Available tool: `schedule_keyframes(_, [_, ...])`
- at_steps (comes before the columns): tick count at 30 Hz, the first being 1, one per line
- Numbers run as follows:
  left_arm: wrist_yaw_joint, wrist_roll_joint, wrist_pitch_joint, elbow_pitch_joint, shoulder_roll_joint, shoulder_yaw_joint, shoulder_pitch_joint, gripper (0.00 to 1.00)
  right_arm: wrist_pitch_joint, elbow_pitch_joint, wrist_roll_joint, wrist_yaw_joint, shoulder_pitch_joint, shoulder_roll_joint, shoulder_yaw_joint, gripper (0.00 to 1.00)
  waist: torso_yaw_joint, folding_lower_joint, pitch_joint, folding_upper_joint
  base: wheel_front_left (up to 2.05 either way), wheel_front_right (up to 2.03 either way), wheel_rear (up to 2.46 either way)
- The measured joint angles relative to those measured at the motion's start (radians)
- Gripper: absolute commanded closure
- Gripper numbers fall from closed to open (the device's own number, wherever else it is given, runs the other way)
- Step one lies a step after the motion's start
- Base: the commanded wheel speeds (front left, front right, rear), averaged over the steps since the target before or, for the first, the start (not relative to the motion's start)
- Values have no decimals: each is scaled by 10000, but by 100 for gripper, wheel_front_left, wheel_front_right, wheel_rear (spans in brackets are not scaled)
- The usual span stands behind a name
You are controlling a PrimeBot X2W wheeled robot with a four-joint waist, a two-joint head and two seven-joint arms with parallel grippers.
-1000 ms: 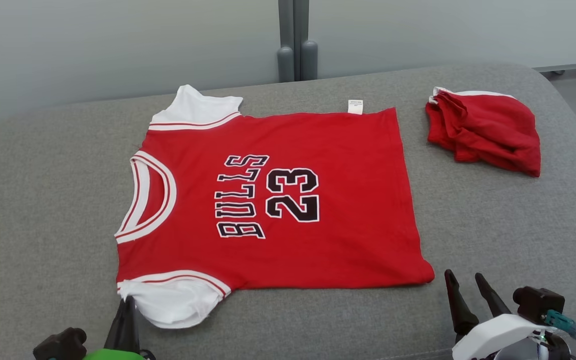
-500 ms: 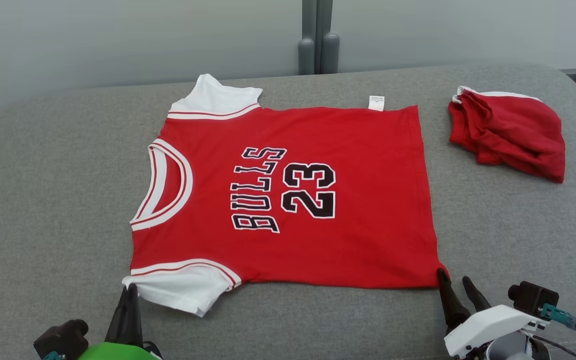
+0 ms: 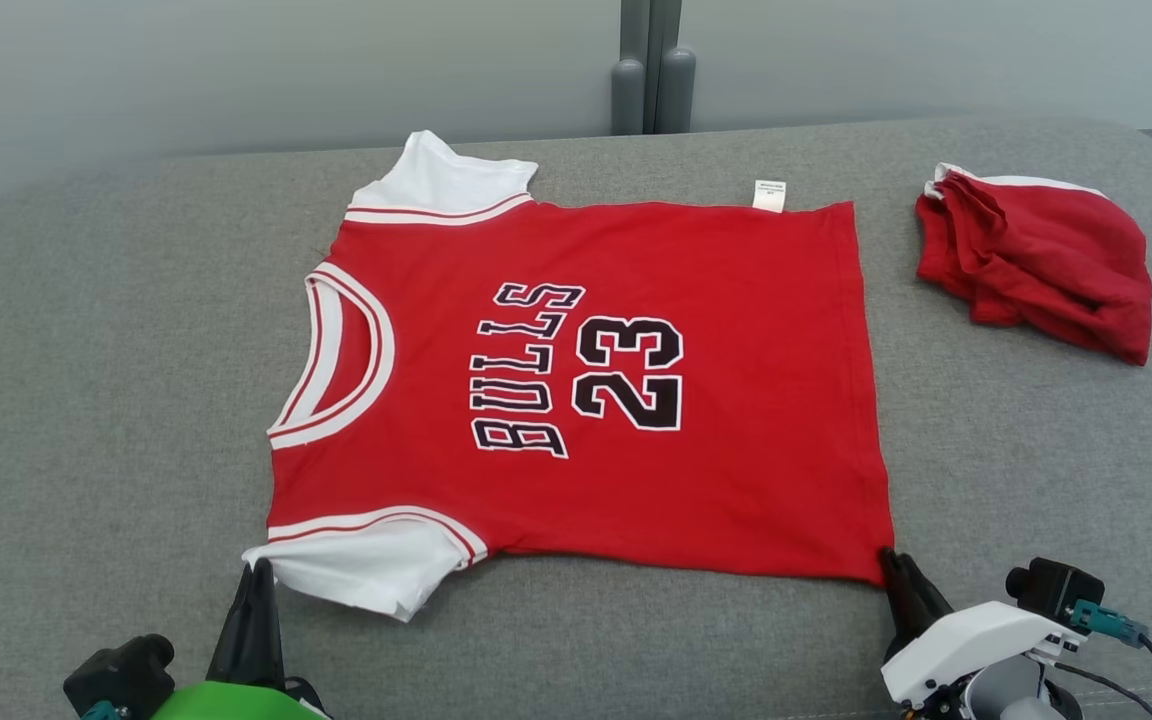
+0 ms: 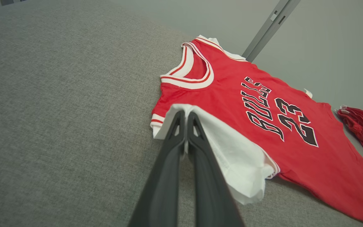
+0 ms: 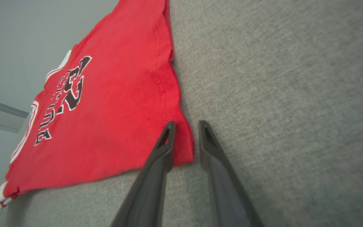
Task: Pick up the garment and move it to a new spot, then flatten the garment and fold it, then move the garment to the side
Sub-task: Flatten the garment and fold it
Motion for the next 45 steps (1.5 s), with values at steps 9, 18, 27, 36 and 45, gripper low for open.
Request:
schedule_keyframes(9, [2,59,-2,-182,2,10,11,100,96,136,479,79,-143,-4,477,100,-61,0,-85,0,0,0,0])
schedule_keyframes(18, [31,59,-4,-242,6,63,280,100,-13,-94,851,79,-141,0,995,100,-279,0,-334,0,0,0,0])
schedule_keyframes(27, [31,59,-4,-297,6,-4,399,100,-198,-56,894,81,-129,-184,1081,23,-382,0,-453,0,0,0,0])
schedule_keyframes(36, [73,59,-2,-472,6,-31,428,100,-286,75,997,81,-89,-196,1390,0,-339,0,-374,0,0,0,0])
schedule_keyframes(45, [77,71,2,-575,10,-44,448,100,-362,157,1181,82,-84,-192,1724,0,-247,0,-218,0,0,0,0])
